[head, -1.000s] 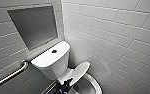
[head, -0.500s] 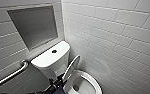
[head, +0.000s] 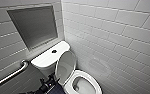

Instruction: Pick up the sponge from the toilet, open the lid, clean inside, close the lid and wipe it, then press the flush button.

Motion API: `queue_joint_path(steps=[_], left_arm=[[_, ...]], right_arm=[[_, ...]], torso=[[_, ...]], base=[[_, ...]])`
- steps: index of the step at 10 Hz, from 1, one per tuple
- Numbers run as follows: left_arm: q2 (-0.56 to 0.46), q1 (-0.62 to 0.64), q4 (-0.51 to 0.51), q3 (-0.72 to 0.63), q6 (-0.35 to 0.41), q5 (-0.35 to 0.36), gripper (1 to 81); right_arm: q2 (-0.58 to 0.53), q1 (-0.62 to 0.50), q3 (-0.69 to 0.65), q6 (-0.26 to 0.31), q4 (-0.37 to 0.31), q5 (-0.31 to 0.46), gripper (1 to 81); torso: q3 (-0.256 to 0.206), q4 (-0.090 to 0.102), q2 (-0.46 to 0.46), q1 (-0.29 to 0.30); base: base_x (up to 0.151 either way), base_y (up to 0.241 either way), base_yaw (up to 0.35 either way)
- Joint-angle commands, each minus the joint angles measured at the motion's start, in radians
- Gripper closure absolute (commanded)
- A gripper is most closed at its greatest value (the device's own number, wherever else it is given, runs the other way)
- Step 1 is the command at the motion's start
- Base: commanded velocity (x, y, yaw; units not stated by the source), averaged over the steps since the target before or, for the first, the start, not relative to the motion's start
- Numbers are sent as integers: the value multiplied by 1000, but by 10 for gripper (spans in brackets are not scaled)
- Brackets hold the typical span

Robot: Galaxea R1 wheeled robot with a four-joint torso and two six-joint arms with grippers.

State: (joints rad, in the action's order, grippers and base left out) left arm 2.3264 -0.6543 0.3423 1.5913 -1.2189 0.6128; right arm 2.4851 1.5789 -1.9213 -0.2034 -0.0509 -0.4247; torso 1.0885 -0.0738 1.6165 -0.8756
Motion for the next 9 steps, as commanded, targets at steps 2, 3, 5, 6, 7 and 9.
queue_joint_path(steps=[2,3,5,6,7,9], left_arm=[[-99,94,-49,-24,29,58,10],[-105,87,-58,-27,35,55,10],[-94,83,-365,-14,38,-113,10],[-84,87,-595,7,36,-265,10],[-96,87,-756,4,30,-370,10],[-157,83,-1037,-72,32,-528,10]], right_arm=[[-29,5,22,-1,3,53,811],[-29,7,21,-2,3,53,811],[-26,5,9,-4,3,53,811],[-19,0,-2,-2,5,53,811],[-16,-1,-2,-1,8,53,811],[-13,-1,-7,-1,13,53,811]], torso=[[0,0,0,0],[0,0,0,0],[0,0,0,0],[0,0,0,0],[0,0,0,0],[0,0,0,0]], base=[[0,0,0],[0,0,0],[0,0,0],[0,0,0],[0,0,0],[0,0,0]])
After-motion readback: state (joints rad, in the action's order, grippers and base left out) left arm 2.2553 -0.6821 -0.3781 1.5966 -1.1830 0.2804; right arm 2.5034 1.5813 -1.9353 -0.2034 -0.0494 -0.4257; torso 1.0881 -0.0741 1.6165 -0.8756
